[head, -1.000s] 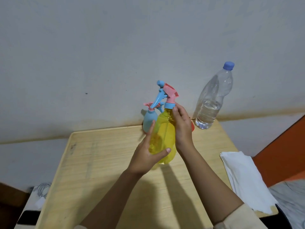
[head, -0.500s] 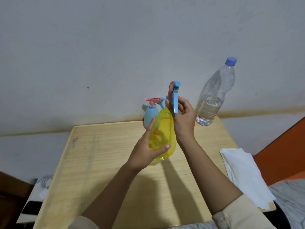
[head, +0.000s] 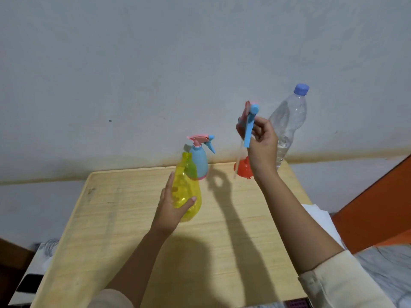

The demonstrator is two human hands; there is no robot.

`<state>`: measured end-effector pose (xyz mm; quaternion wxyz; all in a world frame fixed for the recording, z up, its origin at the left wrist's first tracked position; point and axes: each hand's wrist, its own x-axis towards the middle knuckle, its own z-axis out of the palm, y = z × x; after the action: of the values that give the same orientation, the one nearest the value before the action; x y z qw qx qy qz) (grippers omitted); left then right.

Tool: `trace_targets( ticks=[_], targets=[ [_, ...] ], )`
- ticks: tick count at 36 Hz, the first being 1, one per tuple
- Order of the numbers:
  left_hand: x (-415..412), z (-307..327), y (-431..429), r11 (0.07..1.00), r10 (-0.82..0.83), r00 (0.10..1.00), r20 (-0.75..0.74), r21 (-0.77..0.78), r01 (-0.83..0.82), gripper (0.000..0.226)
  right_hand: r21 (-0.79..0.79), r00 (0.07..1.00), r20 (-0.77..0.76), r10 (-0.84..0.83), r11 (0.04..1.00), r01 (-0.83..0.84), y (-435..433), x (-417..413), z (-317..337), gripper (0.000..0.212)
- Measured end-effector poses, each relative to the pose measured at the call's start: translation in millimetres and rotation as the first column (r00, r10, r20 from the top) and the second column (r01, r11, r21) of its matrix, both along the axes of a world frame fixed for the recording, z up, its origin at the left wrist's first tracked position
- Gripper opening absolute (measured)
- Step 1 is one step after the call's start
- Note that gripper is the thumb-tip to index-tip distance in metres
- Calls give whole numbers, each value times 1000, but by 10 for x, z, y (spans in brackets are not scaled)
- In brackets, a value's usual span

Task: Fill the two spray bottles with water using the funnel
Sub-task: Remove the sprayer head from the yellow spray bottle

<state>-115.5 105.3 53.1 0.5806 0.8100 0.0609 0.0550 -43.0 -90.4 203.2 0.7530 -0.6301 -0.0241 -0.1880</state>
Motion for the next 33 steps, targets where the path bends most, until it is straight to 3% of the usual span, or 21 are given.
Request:
trace_targets(
  ticks=[6, 13, 19, 25, 33],
  targets=[
    [97, -122, -62, 995, 96, 995, 3, -4, -96, 98, -380, 957, -282, -63, 923, -51, -229, -125, -1017, 24],
    [159, -378, -192, 981, 125, 992, 15, 145, -126, 105, -506, 858, -498, -124, 845, -171, -273, -251, -1897, 25],
    [224, -528, -272, 989, 95, 995, 1, 117, -95, 106, -583, 818, -536, -211, 792, -178, -243, -199, -2170, 24],
    [340, -634, -300, 991, 72, 996, 44, 112, -77, 110, -778, 816, -458, -354, 604, -175, -187, -52, -2264, 27],
    [342, -737, -242, 988, 112, 992, 59, 104, -118, 100, -726, 815, -514, -266, 641, -249, -170, 81, -2302, 30]
  ],
)
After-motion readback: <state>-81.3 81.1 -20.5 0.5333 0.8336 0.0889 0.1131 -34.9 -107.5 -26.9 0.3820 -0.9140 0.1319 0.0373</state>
